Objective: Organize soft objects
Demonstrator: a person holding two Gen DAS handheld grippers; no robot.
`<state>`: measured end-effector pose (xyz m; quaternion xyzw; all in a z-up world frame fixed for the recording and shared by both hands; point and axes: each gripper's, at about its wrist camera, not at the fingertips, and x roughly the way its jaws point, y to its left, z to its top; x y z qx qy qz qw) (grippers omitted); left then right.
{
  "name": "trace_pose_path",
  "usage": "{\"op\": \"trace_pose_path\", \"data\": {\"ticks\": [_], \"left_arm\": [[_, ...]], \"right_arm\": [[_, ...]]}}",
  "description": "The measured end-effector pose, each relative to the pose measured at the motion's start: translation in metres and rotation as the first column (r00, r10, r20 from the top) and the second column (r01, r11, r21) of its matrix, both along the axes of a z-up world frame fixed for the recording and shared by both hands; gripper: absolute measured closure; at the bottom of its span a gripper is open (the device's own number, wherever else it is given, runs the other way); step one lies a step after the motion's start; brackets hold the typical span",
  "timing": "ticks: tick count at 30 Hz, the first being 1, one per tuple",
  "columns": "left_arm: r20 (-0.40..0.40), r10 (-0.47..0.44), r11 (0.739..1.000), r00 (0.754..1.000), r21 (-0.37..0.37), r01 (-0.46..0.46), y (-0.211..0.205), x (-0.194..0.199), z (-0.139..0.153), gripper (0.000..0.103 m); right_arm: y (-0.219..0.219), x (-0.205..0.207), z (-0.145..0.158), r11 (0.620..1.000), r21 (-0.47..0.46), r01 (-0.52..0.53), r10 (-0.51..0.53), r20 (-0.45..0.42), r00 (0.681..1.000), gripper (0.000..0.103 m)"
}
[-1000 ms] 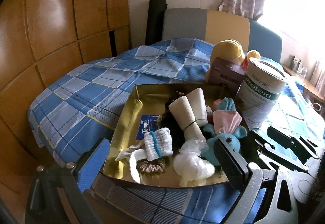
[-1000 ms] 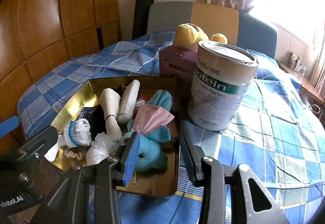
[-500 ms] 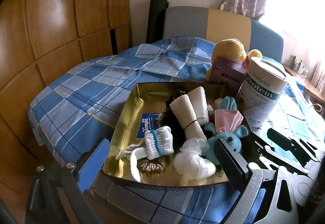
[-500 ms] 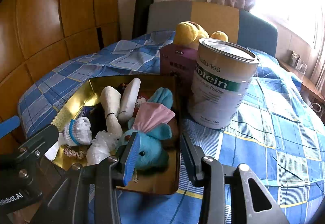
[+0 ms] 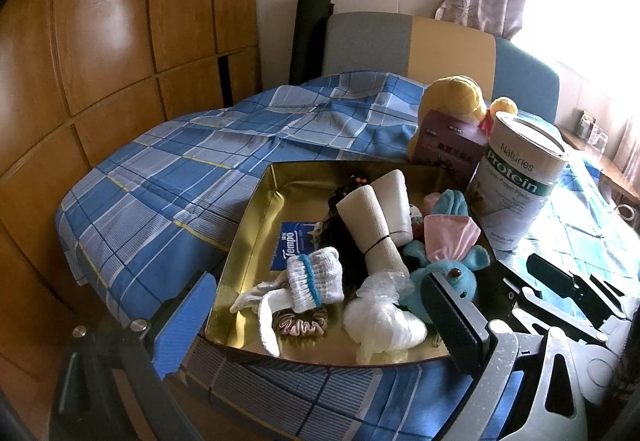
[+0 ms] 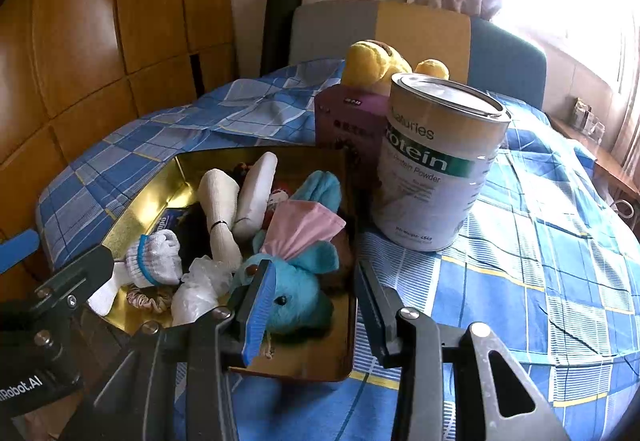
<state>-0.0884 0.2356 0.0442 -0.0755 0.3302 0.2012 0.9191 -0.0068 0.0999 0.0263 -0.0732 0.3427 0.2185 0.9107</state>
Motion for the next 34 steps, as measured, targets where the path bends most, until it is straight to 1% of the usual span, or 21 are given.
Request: {"op": "trace_pose_path", "data": {"ticks": [16, 21, 25, 27, 31, 34], "left_arm": [[-0.006, -0.002, 1.000, 1.000, -0.011, 0.002, 0.001, -0.001, -0.001, 0.000], [-0.008, 0.011, 1.000, 1.000, -0.012, -0.011, 0.001, -0.001, -0.002, 0.000], [-0.005, 0.017, 1.000, 1.000, -0.001, -0.017, 0.002, -0.002, -0.002, 0.000], [0.000, 0.020, 1.000, 1.000, 0.019, -0.020, 0.000, -0.002, -0.002, 0.001], [0.012, 0.025, 0.999, 1.000, 0.021, -0.025, 0.002, -0.003, 0.000, 0.003], [0.001, 0.017, 1.000, 1.000, -0.001, -0.017, 0.004, -0.002, 0.000, 0.000]], "right_arm": [[0.001, -0.001, -0.001, 1.000, 0.000, 0.000, 0.000, -0.002, 1.000, 0.062], [0.001, -0.001, -0.002, 1.000, 0.000, -0.002, 0.002, -0.008, 1.000, 0.062], [0.001, -0.001, -0.003, 1.000, 0.000, -0.001, 0.001, -0.010, 1.000, 0.062], [0.001, -0.001, -0.003, 1.000, -0.001, 0.000, 0.000, -0.012, 1.000, 0.062], [-0.006, 0.001, -0.002, 1.000, 0.020, 0.011, -0.011, -0.011, 1.000, 0.062], [-0.016, 0.006, 0.001, 0.998, 0.045, 0.036, -0.036, -0.017, 0.999, 0.062]]}}
